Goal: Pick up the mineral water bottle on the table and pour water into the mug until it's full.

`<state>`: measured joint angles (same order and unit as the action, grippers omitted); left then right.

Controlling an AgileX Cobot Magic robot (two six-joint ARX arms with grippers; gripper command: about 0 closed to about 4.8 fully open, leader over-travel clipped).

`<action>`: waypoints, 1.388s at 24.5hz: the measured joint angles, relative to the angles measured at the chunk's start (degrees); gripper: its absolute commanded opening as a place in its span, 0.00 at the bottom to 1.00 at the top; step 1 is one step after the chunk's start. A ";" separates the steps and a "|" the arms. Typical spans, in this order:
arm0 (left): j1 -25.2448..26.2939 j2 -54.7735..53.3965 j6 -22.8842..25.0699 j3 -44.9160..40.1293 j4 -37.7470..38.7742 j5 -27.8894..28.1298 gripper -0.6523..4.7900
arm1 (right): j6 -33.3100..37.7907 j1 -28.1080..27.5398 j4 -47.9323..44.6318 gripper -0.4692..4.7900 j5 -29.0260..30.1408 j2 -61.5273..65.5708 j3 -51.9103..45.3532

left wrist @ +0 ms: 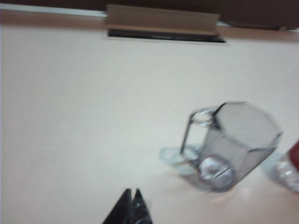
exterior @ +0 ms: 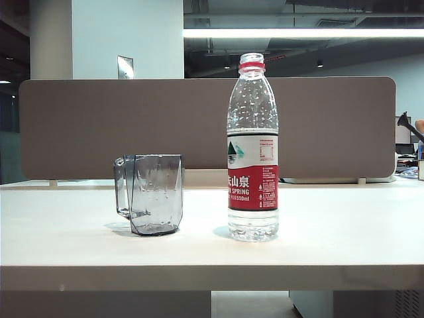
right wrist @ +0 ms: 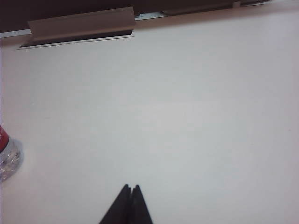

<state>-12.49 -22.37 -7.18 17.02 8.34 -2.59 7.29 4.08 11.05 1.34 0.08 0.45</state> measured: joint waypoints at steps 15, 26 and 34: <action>-15.52 -15.21 4.85 15.26 12.83 -0.24 0.11 | 0.00 0.00 0.00 0.09 0.00 0.00 0.00; -15.50 -15.17 4.76 15.26 12.98 -1.99 0.11 | 0.00 0.00 0.00 0.09 0.00 0.00 0.00; -15.52 -14.67 3.96 15.26 13.70 -13.68 0.11 | 0.00 0.00 0.00 0.09 0.00 0.00 0.00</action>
<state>-28.01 -37.04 -3.22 32.27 22.04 -16.27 7.29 4.08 11.05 1.34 0.08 0.45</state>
